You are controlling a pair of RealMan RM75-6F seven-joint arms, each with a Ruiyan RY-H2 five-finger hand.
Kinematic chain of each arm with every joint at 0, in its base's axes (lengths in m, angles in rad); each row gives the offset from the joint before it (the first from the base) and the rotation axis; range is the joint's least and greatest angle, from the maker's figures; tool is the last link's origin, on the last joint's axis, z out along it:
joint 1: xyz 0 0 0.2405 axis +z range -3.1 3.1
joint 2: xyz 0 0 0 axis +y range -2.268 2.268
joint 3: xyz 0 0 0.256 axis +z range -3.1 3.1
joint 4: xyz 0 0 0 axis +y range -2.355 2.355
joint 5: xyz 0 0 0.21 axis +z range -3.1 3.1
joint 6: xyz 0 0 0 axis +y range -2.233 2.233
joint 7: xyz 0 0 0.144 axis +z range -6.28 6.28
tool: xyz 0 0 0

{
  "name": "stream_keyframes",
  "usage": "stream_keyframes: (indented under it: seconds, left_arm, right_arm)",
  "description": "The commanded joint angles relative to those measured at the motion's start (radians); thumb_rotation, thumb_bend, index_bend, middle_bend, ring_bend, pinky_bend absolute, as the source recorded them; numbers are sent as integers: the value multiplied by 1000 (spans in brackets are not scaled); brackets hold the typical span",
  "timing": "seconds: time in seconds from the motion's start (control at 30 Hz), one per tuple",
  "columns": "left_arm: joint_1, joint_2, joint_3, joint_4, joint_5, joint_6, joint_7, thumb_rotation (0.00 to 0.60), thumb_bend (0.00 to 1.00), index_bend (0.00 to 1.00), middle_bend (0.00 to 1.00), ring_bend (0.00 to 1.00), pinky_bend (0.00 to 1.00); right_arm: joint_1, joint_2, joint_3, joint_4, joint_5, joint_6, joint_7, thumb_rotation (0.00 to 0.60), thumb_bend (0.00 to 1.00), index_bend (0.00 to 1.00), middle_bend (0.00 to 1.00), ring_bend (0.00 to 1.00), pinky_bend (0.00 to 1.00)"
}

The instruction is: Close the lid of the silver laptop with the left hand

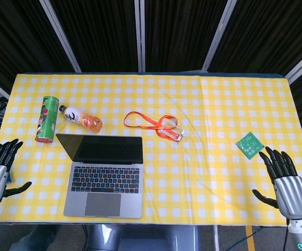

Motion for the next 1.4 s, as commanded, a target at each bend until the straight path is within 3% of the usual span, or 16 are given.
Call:
stream_keyframes:
  seconds: [0.03,0.3,0.4,0.53,0.6,0.7,1.07,1.2,1.4]
  left_arm:
    - [1,-1,2,2,3,1,3,600,0,0,0,0,0]
    - [-1,8,2,-1,-2,-8,-18,600,14,0,0,0,0]
    - [-21,16,-6,-22,-26,-49,-42,600,293,0,0,0,0]
    - [-101,30,-56,-46,-67,-147,-70,600,886,0,0,0,0]
    - [-158,42,-89,-55,-94,-219,-88,600,995,0,0,0,0]
    - [-260,74,-134,-51,-111,-357,-142,600,1000,0,0,0,0]
    - [-473,35,-212,5,-265,-617,-140,600,1000,115,2,13,14]
    - [-508,10,-220,18,-314,-641,-126,600,1000,168,59,90,98]
    - [-534,-16,-217,27,-366,-655,-116,600,1000,266,205,224,313]
  right_arm:
    - [0,1,0,-1,1,-1,0,600,0,0,0,0,0]
    - [-1,3,1,-2,3,-1,4,600,0,0,0,0,0]
    - [-2,5,3,-4,6,2,7,600,0,0,0,0,0]
    - [0,4,3,-1,15,-7,8,600,0,0,0,0,0]
    - [1,3,4,0,20,-11,7,600,0,0,0,0,0]
    - [0,2,7,-1,21,-7,2,600,0,0,0,0,0]
    - [3,-1,11,5,36,-18,3,600,0,0,0,0,0]
    - [3,-1,12,6,40,-19,5,600,0,0,0,0,0]
    - [1,1,14,6,41,-13,11,600,0,0,0,0,0]
